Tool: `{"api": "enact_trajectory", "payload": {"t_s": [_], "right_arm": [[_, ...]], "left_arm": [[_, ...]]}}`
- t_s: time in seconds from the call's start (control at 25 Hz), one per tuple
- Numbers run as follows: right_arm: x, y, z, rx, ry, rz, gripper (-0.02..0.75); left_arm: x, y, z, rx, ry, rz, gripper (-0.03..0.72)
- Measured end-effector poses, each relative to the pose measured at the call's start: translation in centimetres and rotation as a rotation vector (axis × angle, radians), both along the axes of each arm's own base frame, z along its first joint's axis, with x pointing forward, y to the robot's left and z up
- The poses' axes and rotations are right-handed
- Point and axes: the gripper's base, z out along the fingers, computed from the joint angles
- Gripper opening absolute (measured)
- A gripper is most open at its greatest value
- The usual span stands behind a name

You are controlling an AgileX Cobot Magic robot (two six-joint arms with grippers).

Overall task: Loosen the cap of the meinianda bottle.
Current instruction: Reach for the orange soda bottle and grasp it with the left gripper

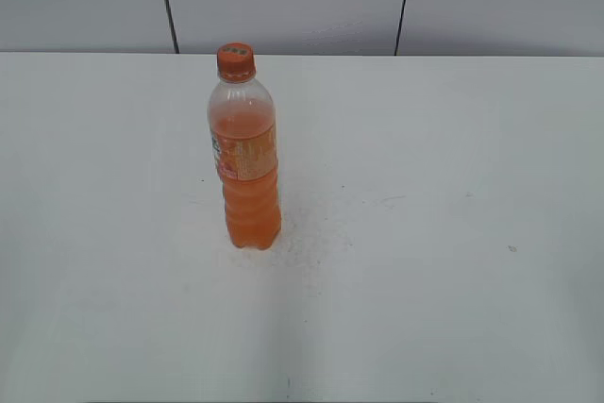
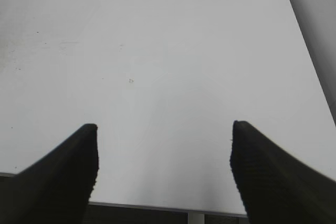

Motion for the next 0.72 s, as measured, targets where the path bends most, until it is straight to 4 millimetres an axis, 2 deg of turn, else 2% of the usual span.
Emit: {"api": "enact_trajectory", "payload": {"t_s": [0.72], "right_arm": [[0.00, 0.00, 0.00, 0.000, 0.000, 0.000, 0.588]], "left_arm": [[0.00, 0.00, 0.00, 0.000, 0.000, 0.000, 0.241]]}}
